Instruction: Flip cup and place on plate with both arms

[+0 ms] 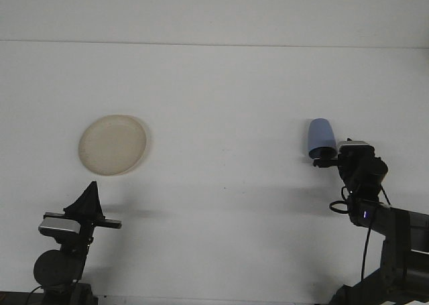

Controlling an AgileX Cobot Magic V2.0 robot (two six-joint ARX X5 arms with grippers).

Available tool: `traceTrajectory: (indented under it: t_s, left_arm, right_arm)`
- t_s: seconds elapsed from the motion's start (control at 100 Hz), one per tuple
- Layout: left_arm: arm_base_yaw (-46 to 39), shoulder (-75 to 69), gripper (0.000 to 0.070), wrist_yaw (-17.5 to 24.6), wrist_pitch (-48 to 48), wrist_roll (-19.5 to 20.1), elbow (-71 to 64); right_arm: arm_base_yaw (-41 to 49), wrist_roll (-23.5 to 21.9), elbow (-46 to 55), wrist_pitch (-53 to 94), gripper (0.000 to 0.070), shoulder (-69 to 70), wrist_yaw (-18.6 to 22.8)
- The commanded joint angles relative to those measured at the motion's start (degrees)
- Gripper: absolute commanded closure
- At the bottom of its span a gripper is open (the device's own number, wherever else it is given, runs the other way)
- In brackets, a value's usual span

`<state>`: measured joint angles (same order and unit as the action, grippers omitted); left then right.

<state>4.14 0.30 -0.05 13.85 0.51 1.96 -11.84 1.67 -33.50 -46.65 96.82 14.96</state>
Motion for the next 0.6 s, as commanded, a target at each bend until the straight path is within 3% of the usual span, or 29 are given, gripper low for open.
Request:
traceTrajectory:
  t_s: [0.0, 0.06, 0.11, 0.16, 0.32, 0.59]
  left_arm:
    - [0.0, -0.1, 0.0689, -0.1, 0.8, -0.1, -1.2]
    - [0.0, -0.1, 0.0689, -0.1, 0.8, -0.1, -1.2]
    - [0.0, -0.1, 0.0689, -0.1, 0.8, -0.1, -1.2]
    - [0.0, -0.1, 0.0689, -0.1, 0.8, -0.1, -1.2]
    - [0.0, -0.1, 0.0689, -0.1, 0.8, -0.1, -1.2]
    - [0.0, -0.1, 0.0689, -0.1, 0.8, -0.1, -1.2]
  right_arm:
    - [-0.1, 0.8, -1.5, -0.6, 0.0222, 2.1, 0.3]
    - [-0.1, 0.8, -2.1, -0.7, 0.0229, 2.9, 0.3]
    - [-0.1, 1.2, -2.2, -0.7, 0.0279, 3.1, 0.3]
    - [-0.1, 1.6, -2.2, -0.7, 0.0358, 3.4, 0.6]
    - [-0.1, 1.8, -2.2, -0.7, 0.0697, 3.4, 4.2]
    - [-0.1, 0.1, -2.2, -0.9, 0.07, 1.9, 4.6]
